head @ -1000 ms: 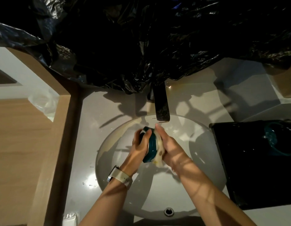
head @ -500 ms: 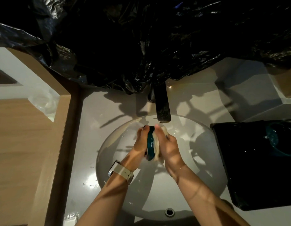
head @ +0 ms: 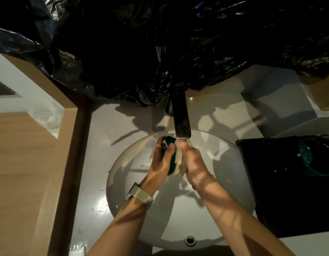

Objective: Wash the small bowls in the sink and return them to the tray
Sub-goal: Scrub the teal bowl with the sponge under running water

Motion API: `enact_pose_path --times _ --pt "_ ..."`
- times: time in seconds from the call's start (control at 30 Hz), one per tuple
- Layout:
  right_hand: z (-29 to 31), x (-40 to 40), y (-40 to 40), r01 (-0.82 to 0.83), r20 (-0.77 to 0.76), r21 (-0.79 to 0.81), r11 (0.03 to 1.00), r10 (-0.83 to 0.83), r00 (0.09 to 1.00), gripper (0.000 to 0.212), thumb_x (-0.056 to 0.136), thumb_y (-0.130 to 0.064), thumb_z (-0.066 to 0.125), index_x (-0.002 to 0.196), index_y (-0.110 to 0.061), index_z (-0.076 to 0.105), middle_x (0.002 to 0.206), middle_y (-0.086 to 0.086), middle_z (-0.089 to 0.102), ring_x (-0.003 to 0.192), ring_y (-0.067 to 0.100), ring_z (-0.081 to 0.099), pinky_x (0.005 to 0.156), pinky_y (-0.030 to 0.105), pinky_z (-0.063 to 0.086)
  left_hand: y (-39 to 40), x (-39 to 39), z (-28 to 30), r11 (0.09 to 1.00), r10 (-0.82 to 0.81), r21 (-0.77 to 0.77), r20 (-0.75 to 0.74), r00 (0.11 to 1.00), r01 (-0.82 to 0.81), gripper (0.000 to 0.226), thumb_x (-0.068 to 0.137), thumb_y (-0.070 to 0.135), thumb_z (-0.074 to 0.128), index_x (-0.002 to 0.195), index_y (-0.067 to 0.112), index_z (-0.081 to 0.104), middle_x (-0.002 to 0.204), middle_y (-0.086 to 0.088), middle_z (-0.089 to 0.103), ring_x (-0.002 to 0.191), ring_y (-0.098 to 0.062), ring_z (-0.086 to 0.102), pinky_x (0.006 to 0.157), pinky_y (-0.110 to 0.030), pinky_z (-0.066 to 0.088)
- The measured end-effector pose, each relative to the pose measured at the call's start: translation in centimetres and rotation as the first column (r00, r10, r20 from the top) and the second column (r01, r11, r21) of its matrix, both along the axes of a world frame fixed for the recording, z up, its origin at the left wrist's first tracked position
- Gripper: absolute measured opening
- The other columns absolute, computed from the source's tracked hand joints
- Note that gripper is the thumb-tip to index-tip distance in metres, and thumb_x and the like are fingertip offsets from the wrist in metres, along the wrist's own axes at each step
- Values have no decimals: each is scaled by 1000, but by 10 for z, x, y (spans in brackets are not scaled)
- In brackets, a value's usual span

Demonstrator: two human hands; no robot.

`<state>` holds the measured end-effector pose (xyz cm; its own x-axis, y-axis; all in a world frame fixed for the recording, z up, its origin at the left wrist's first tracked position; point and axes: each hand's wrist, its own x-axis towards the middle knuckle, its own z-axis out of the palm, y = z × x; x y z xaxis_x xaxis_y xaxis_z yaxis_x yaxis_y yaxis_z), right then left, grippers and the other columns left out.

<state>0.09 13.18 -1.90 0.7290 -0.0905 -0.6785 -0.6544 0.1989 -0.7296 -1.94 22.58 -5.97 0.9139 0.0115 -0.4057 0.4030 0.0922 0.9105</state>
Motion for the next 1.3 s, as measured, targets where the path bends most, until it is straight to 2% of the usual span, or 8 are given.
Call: enact_pose_path --times 0.13,0.3,0.5,0.73,0.83,1.0,1.13,1.3 --pt "-1 9 0 -12 8 39 999 12 1000 19 86 -26 67 90 -7 70 80 12 72 71 25 70 64 30 57 4 3 7 994 16 -106 8 1000 -15 20 102 41 40 122 40 44 124 2 58 97 3 60 93 -25 50" --pt "-12 -22 4 -67 298 -130 989 103 949 28 87 -36 65 91 -8 68 81 8 71 76 19 69 66 27 55 11 4 16 934 -114 -355 -397 911 -38 71 88 75 27 113 23 67 102 -7 73 93 -21 69 83 -43 57" --pt "-5 -8 -8 -22 -38 77 997 25 999 38 87 -42 64 95 -6 73 82 14 74 76 25 72 65 29 56 -7 -18 -1 971 -89 226 69 994 72 60 86 72 31 140 46 33 136 7 43 129 -7 38 114 -37 30" --pt "-1 -7 1 -118 224 -64 991 129 966 21 89 -27 66 96 -8 69 86 12 73 80 25 70 72 31 59 10 2 13 938 -53 -335 -398 916 -92 65 83 77 29 116 32 62 128 -8 63 115 -28 60 101 -58 46" --pt "-8 -18 3 -80 245 -84 993 99 965 20 90 -29 63 93 -10 69 85 10 72 81 23 70 70 29 57 4 2 14 952 -48 -292 -425 904 -87 63 90 72 34 108 21 68 107 -12 72 103 -29 66 101 -52 48" --pt "-2 -3 -7 35 -64 73 997 -31 997 32 89 -37 61 92 -8 71 83 14 73 72 23 71 61 27 54 2 -7 2 988 -133 84 24 991 130 55 87 66 49 137 46 37 122 -2 53 112 -8 58 90 -22 49" --pt "-1 -6 -5 -36 114 -6 999 37 993 25 92 -33 59 90 -10 69 75 10 72 65 21 71 50 23 53 13 0 13 941 -81 -339 -238 968 -5 45 89 72 31 116 43 53 127 0 55 115 -19 59 95 -49 51" --pt "-8 -21 2 -27 214 -84 996 45 976 29 90 -35 61 92 -7 69 82 9 72 78 20 71 67 27 57 5 4 13 951 -118 -308 -342 932 7 67 87 72 43 131 23 54 127 -17 63 110 -27 64 94 -47 53"
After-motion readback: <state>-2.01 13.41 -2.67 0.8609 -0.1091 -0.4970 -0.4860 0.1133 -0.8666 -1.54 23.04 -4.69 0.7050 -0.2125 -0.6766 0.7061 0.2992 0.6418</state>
